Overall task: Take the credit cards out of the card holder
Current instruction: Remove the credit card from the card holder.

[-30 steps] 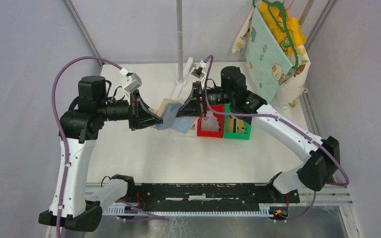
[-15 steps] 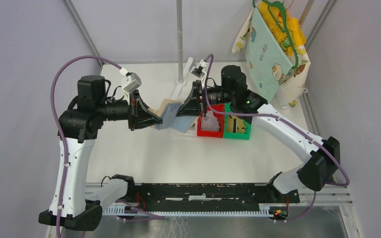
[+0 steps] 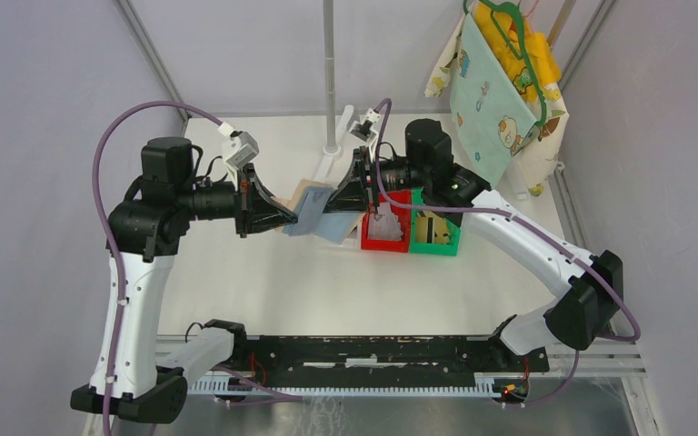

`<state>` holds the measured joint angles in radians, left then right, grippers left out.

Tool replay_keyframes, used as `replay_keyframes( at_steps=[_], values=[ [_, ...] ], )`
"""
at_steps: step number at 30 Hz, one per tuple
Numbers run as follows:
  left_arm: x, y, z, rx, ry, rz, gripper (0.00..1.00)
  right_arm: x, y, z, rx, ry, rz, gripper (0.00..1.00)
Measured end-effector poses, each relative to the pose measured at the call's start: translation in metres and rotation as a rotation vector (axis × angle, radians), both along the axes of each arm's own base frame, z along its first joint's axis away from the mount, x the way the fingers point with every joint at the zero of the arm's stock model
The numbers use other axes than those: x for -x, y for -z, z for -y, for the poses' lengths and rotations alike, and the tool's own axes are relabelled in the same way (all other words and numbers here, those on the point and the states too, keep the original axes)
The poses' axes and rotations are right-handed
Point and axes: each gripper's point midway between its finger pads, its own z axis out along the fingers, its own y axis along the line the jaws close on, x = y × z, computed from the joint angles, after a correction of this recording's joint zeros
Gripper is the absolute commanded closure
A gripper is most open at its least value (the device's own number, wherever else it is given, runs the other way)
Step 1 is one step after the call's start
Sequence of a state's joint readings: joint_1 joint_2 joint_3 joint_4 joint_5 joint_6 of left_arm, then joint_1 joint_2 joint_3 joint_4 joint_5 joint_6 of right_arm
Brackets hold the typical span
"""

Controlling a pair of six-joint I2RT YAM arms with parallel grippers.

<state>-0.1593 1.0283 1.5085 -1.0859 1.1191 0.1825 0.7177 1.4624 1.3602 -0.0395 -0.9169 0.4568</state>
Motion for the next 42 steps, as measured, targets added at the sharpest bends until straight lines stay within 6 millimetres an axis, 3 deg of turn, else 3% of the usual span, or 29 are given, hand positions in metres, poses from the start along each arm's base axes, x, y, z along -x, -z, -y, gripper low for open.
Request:
replay_keyframes(
  at_steps=[18,31,42],
  values=[
    [-0.024,0.000,-0.011,-0.040,-0.171,0.101,0.87,-0.003,-0.005,0.000,-0.020,0.005,0.011,1.00],
    [-0.002,-0.002,0.001,0.005,0.012,-0.003,0.91,0.000,-0.005,0.001,-0.018,-0.007,0.009,1.00],
    [0.010,-0.004,0.004,0.029,0.062,-0.034,0.95,0.008,-0.007,0.004,-0.025,-0.045,0.019,1.00]
  ],
)
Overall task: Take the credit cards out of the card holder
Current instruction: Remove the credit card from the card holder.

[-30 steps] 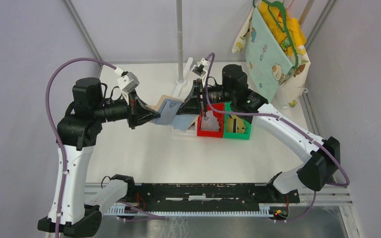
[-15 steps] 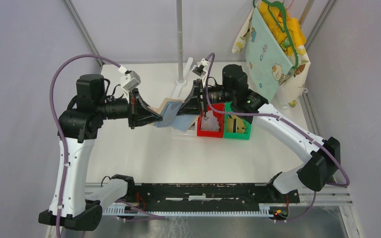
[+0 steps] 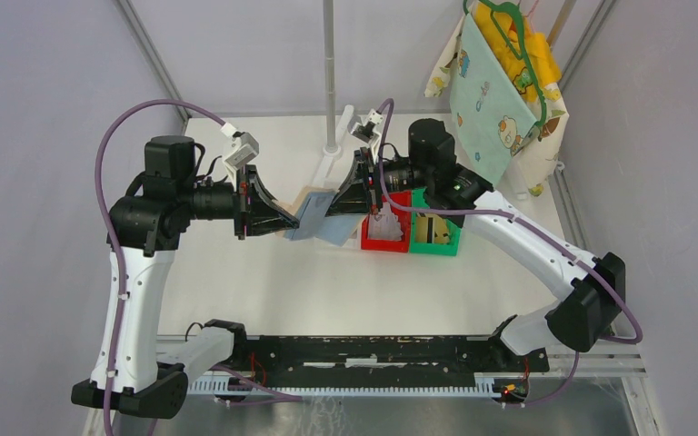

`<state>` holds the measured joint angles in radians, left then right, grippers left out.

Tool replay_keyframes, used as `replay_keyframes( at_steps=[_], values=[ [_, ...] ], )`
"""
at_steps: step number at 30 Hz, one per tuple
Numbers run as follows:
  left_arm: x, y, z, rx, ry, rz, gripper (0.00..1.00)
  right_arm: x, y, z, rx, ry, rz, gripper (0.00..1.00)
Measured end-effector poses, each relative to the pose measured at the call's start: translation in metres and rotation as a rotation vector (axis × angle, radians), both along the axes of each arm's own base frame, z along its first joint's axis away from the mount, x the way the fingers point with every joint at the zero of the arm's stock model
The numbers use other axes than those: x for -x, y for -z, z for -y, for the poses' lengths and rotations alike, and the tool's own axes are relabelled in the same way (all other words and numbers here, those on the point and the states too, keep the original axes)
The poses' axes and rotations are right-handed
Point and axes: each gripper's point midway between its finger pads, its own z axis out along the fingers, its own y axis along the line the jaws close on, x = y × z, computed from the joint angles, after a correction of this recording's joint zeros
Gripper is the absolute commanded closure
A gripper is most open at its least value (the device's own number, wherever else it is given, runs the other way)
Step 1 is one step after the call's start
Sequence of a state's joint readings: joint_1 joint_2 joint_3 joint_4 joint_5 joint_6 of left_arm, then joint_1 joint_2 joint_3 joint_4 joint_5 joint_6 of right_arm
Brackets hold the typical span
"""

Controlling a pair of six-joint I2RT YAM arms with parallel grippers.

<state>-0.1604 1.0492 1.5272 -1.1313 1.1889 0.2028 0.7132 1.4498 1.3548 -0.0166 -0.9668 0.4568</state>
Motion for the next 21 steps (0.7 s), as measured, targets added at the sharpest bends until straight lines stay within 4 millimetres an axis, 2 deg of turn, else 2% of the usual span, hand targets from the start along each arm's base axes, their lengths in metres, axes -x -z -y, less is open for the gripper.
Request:
replay_keyframes(
  at_steps=[21],
  values=[
    [0.0050,-0.0052,0.0022,0.026,0.034,-0.003,0.95,0.0029,-0.0034,0.0017,-0.009,-0.011,0.020,1.00]
  ],
)
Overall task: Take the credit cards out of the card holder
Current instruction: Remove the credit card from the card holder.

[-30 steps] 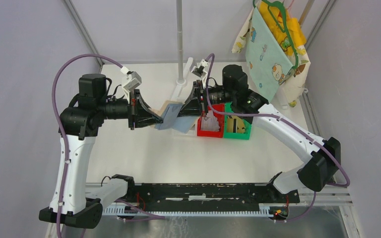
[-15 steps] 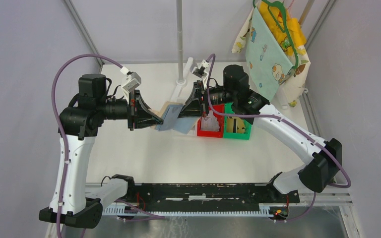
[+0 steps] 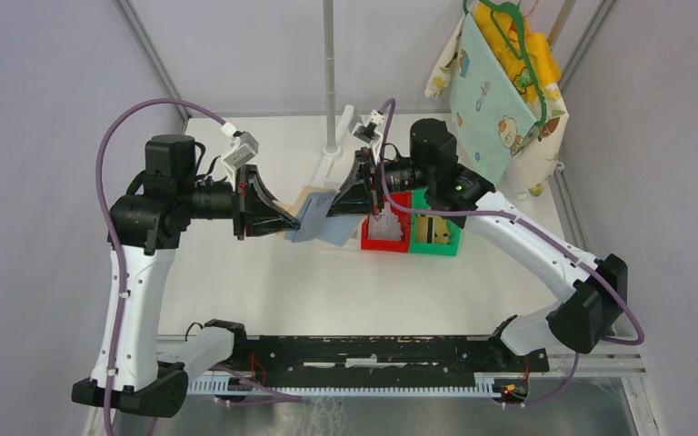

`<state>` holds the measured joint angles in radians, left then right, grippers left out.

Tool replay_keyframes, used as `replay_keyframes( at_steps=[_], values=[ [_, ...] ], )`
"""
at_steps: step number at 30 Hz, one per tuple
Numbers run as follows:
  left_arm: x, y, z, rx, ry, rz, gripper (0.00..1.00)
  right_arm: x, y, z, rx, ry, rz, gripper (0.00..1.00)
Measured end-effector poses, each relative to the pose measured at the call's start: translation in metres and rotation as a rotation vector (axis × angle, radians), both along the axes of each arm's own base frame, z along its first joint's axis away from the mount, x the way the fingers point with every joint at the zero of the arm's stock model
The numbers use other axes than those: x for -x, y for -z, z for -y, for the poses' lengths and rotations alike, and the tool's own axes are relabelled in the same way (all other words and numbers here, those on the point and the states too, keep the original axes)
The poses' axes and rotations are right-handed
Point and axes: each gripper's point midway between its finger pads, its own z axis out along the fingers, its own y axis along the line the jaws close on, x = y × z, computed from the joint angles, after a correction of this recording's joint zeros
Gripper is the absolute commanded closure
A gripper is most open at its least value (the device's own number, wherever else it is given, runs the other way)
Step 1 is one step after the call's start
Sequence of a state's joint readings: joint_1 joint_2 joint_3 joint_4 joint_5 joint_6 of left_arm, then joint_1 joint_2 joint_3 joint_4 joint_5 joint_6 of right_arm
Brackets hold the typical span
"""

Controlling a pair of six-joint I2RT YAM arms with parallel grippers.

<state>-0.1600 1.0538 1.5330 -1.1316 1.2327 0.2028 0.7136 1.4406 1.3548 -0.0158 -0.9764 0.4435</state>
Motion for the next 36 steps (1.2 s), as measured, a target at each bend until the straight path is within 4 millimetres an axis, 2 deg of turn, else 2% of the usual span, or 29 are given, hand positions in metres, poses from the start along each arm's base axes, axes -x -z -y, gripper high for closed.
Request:
replay_keyframes(
  at_steps=[8,16,19,23,26,30,32,35,36],
  values=[
    [0.004,-0.003,0.004,0.046,0.038,-0.044,0.97,0.002,-0.004,-0.001,-0.014,-0.008,0.002,1.00],
    [0.002,-0.009,0.004,0.071,-0.023,-0.045,0.98,0.002,-0.008,-0.003,-0.027,-0.005,0.005,1.00],
    [-0.007,-0.007,0.001,0.044,-0.095,-0.011,0.98,0.000,-0.008,-0.003,-0.029,0.003,0.008,1.00],
    [-0.031,0.000,-0.010,-0.023,-0.248,0.053,0.98,-0.003,-0.007,-0.003,-0.024,0.018,0.008,1.00],
    [-0.042,0.004,-0.017,-0.061,-0.314,0.096,0.92,-0.003,-0.006,-0.002,-0.021,0.019,0.007,1.00],
    [-0.045,0.005,-0.018,-0.073,-0.323,0.117,0.80,-0.003,-0.006,-0.003,-0.021,0.017,0.004,1.00],
    [-0.046,0.005,-0.019,-0.075,-0.323,0.118,0.71,-0.002,-0.006,-0.003,-0.021,0.015,0.000,1.00],
    [-0.049,0.007,-0.019,-0.081,-0.330,0.111,0.66,-0.001,-0.008,-0.003,-0.025,0.011,0.003,1.00],
    [-0.051,0.009,-0.019,-0.084,-0.332,0.105,0.58,-0.001,-0.008,-0.003,-0.026,0.010,0.002,1.00]
  ],
)
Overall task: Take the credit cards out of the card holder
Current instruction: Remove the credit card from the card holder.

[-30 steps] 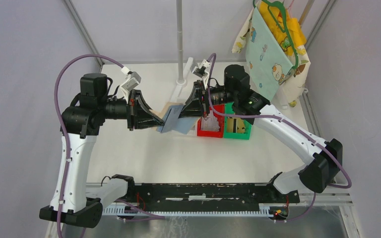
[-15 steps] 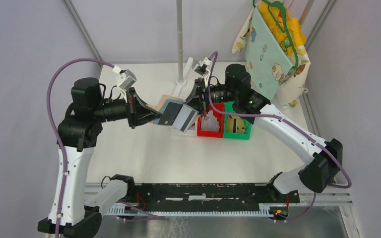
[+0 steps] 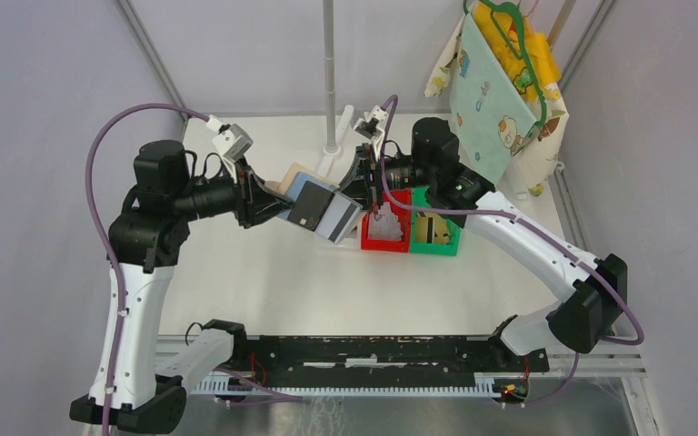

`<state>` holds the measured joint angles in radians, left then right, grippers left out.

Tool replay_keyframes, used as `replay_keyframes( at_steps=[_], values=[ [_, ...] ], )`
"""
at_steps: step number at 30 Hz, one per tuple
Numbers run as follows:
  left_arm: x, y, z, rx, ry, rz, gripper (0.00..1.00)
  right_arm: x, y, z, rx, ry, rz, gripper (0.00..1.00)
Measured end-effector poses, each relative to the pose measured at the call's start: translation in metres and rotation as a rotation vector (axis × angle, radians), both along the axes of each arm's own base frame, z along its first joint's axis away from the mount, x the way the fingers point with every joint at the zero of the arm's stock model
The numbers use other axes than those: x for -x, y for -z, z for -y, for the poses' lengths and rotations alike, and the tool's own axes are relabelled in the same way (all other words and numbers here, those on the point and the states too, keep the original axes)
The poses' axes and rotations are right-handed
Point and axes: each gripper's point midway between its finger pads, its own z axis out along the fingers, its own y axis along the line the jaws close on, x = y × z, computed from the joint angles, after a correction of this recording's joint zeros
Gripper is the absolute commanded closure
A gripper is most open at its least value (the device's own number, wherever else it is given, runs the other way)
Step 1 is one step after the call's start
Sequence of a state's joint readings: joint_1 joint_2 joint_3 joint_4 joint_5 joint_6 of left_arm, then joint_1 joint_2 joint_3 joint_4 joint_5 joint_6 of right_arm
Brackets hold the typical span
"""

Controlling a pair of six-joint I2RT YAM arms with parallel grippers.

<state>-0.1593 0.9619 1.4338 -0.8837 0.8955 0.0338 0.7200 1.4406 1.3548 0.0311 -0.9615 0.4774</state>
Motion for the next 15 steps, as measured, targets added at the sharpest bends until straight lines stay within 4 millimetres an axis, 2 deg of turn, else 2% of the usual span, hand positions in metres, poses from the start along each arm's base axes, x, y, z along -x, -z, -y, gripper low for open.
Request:
replay_keyframes(
  at_steps=[3,9,15],
  values=[
    [-0.003,0.006,0.001,0.000,0.004,-0.023,0.48,0.000,0.000,0.000,0.001,-0.001,-0.002,1.00],
    [-0.003,0.025,0.004,0.001,0.023,-0.089,0.47,0.001,0.007,0.000,0.036,0.013,-0.026,1.00],
    [0.000,0.027,0.006,0.013,0.050,-0.099,0.41,0.001,0.013,0.002,0.092,0.041,-0.042,1.00]
  ],
)
